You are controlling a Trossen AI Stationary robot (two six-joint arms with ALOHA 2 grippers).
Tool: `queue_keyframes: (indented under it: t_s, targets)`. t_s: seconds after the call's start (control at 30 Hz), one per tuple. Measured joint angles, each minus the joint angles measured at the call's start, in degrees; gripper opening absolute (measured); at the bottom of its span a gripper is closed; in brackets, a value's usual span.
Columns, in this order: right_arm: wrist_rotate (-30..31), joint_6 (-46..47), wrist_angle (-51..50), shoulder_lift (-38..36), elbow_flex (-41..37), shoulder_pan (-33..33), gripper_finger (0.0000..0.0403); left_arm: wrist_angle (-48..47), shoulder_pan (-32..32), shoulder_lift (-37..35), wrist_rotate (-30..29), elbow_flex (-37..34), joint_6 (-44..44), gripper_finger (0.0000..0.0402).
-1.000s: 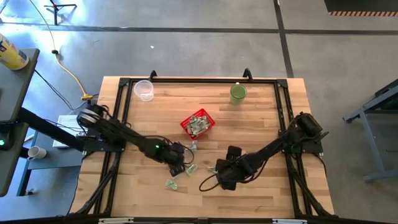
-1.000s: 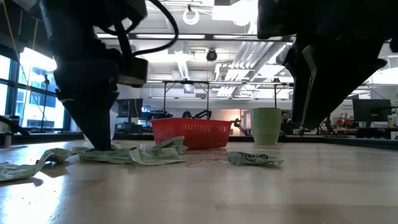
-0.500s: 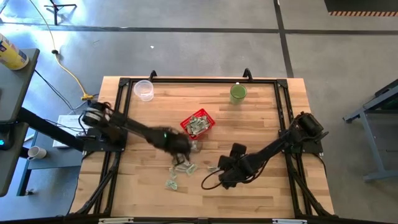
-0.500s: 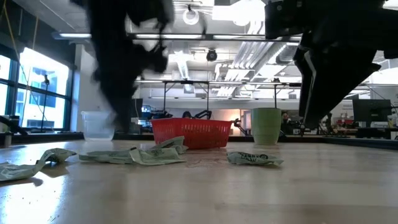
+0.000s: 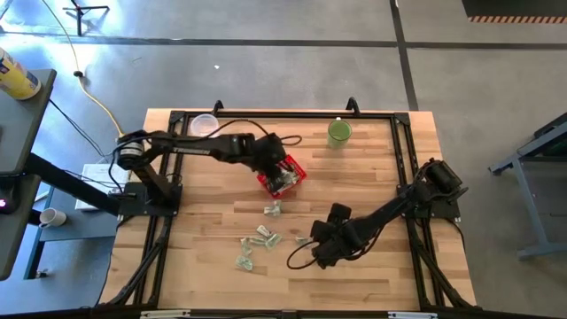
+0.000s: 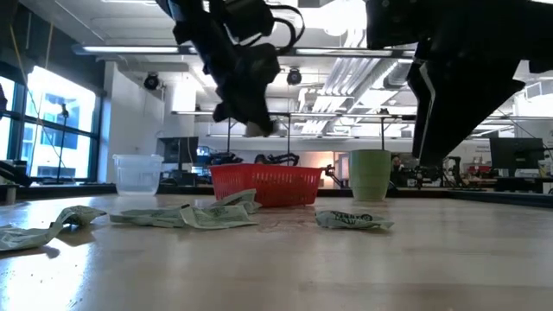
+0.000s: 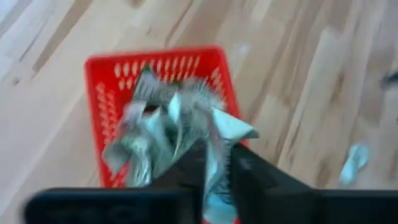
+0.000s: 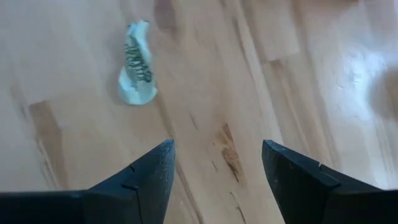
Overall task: Pick and place Stevia / Truvia into bins
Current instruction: Put the stevia packet into the red basket
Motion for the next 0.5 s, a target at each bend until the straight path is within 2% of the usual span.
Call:
queue_keyframes:
  t_s: [0.13,0.27,0.33,0.4,0.5]
  targets:
    - [-3.08,-4.08,5.19,0.11,-0.51,-0.65,0.0232,-0.17,1.38,-0.29,1.37,0.22,-3.68,0.018]
    - [-10.99,-8.06,17.91,0.29,-6.15,-2.48,0.0232,-6.12,-0.18,-4.6,2.81,0.27,-4.19,0.0257]
    - [-12.06,-8.06,23.08,0.39,-8.87,-3.7,0.0232,-8.62,-2.12,-6.79,0.79,0.36,-4.17,0.0283]
    - [-12.21,-7.53,25.33,0.37,-10.28,-4.99,0.0232,-8.4,-4.84,-7.39,-3.7,0.18,-3.93,0.0301]
    - [-13.13,-10.09,25.39,0.39,-9.33,-6.38,0.0232,-6.14,-6.91,-7.32,-4.97,0.2,-2.89,0.0308]
